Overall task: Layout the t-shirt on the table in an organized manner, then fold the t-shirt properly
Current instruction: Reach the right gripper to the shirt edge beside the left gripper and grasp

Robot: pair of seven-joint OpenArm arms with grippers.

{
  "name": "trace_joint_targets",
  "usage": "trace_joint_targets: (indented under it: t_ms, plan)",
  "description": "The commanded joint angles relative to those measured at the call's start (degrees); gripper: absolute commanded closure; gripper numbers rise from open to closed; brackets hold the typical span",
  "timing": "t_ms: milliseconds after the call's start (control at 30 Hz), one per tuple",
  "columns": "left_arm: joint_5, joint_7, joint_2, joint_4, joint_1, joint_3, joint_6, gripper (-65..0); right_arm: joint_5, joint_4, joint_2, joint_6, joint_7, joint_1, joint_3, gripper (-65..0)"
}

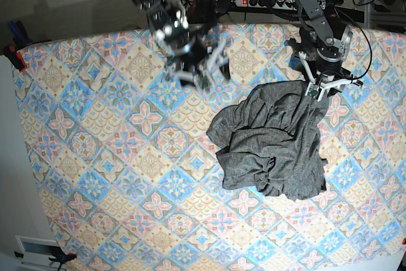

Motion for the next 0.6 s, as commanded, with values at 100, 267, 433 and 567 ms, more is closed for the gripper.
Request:
trace_joint_targets:
  t_ms: [100,267,433,567]
  plan:
    - [-0.54,-0.87,-0.17,2.57,-0.36,0.19,0.73,-23.9,0.59,-1.99,-0.35,0.14,1.01,2.88,0.41,-33.5]
    - [-0.45,-0.87,-0.17,2.57,-0.27,0.19,0.73,-23.9,0.59,-5.5,-0.35,0.05,1.01,6.13,0.5,-33.5]
    - [-0.45,-0.87,-0.17,2.57,-0.09,0.19,0.73,-23.9,0.59,-9.28,-2.9,0.14,2.77,6.31,0.5,-33.5]
    - [-0.1,-0.87,-0.17,2.57,-0.09,0.19,0.73,-23.9,0.59,-15.0,-3.6,0.14,5.32,6.4,0.5,-33.5]
